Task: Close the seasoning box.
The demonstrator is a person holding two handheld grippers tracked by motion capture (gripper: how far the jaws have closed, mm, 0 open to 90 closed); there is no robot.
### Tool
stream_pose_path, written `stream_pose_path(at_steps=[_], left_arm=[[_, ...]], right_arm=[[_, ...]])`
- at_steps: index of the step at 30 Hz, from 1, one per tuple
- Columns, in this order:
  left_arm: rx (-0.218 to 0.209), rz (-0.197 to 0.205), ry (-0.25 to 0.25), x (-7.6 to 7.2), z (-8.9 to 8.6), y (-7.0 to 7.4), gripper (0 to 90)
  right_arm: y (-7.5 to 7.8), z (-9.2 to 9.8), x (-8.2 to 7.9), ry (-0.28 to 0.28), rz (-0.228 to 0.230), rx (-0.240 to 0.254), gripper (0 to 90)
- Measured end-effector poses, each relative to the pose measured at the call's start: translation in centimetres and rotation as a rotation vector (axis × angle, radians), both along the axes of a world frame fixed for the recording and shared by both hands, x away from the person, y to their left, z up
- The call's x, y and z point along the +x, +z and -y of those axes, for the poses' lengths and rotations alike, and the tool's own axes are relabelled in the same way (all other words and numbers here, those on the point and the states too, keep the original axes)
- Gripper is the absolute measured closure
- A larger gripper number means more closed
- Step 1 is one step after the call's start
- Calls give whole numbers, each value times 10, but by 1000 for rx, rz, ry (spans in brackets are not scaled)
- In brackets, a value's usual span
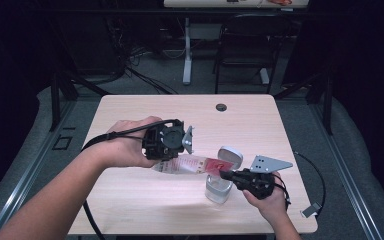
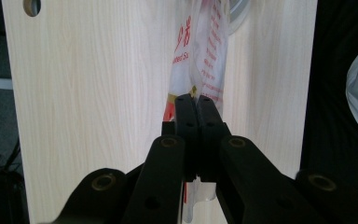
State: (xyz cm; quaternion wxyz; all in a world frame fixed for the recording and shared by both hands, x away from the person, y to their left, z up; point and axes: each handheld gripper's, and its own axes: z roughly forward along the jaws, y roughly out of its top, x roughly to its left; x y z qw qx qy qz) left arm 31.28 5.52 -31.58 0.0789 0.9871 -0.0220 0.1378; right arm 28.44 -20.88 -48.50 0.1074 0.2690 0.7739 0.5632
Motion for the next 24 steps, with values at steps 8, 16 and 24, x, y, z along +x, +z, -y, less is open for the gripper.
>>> stream_pose_path(at_steps=[8, 16, 24], left_arm=[[0, 0, -8, 0, 2, 2, 900], [0, 7, -12, -2, 4, 2, 900], [0, 11, -12, -2, 4, 2, 900]], right_arm=[[-1, 1, -1, 1, -3, -2, 899], [-1, 1, -1, 2, -3, -5, 899], [-1, 2, -2, 4, -6, -10, 899]])
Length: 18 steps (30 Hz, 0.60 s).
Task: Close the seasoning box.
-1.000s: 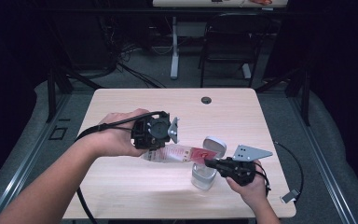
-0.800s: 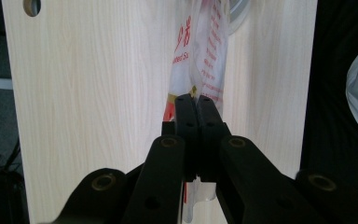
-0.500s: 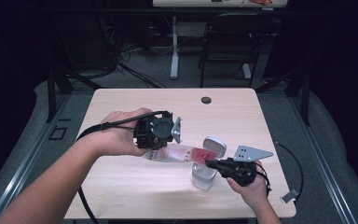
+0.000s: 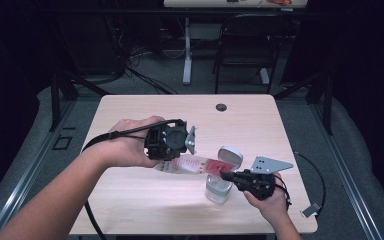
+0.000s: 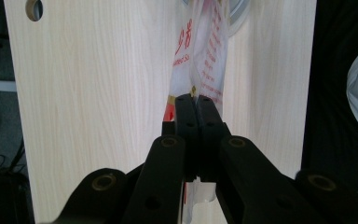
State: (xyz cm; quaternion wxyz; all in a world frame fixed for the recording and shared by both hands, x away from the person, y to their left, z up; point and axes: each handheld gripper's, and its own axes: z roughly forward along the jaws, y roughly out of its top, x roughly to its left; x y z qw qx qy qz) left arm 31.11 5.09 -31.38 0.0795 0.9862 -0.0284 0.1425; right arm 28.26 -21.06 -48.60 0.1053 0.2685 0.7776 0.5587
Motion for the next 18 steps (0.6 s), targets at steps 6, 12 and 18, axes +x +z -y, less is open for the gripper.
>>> stream_pose_path(at_steps=[6, 12, 18], left_arm=[[0, -1, 3, 0, 0, 0, 899], [-1, 2, -2, 0, 0, -1, 899], [8, -1, 0, 0, 2, 0, 898]], right_arm=[[0, 0, 0, 0, 1, 2, 899], [0, 0, 0, -3, -1, 2, 898], [0, 0, 0, -5, 0, 5, 898]])
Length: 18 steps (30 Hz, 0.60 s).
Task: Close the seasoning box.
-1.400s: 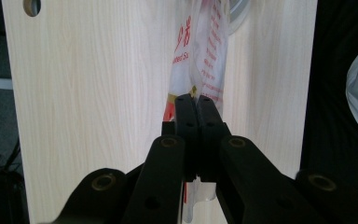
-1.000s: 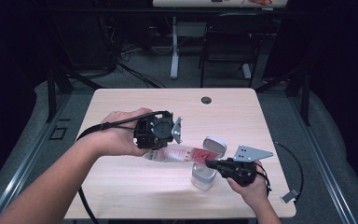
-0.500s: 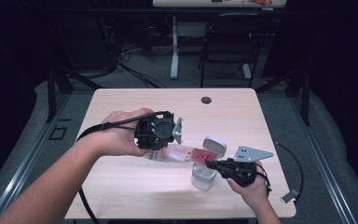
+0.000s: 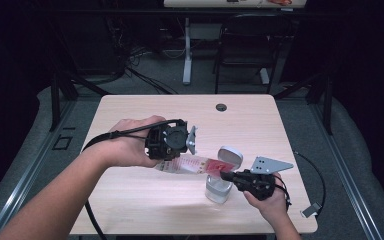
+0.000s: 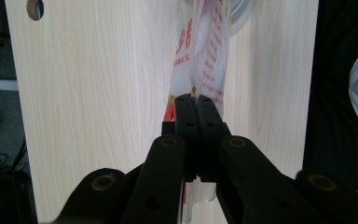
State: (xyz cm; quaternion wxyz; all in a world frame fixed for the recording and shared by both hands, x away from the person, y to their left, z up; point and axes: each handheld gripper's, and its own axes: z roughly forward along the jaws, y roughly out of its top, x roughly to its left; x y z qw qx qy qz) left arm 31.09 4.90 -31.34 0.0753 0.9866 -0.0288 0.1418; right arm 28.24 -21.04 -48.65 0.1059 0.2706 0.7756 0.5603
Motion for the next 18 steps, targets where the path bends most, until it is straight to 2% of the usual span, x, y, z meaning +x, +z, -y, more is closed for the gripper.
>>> stream_pose_path(at_steps=[18], left_arm=[[12, 10, -11, -3, 6, 3, 900]], right_arm=[[-1, 2, 0, -1, -5, 2, 898]])
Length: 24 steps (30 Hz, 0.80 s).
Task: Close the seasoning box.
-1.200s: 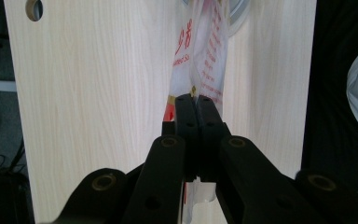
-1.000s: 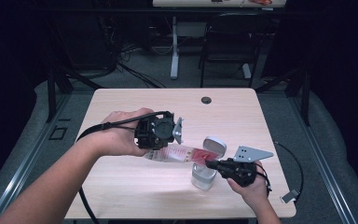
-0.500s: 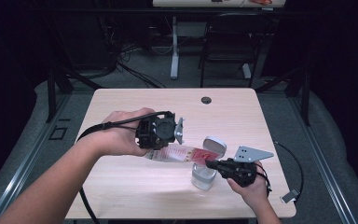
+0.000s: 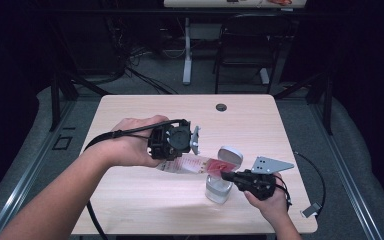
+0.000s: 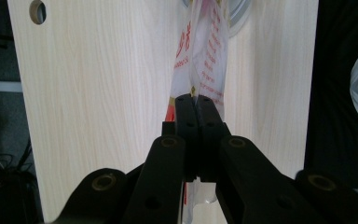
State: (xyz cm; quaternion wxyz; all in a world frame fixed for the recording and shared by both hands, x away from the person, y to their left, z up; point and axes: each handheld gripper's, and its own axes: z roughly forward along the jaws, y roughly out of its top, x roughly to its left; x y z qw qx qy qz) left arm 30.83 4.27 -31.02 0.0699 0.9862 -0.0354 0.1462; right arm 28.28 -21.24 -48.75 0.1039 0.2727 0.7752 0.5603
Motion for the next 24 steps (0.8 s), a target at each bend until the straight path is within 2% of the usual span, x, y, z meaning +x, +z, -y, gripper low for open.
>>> stream_pose_path(at_steps=[5, 10, 12, 22, 24], left_arm=[[13, 6, -11, 0, 1, 1, 900], [-1, 9, -6, -1, 2, 0, 900], [15, 10, -13, 0, 3, 2, 900], [16, 10, -16, 0, 4, 3, 900], [4, 9, -9, -1, 4, 2, 900]], right_arm=[[-1, 0, 0, -3, -2, 6, 898], [-1, 1, 0, -3, -3, 3, 897], [-1, 1, 0, -4, -3, 3, 897], [-1, 1, 0, -6, -1, 0, 896], [-1, 1, 0, -6, -1, 0, 896]])
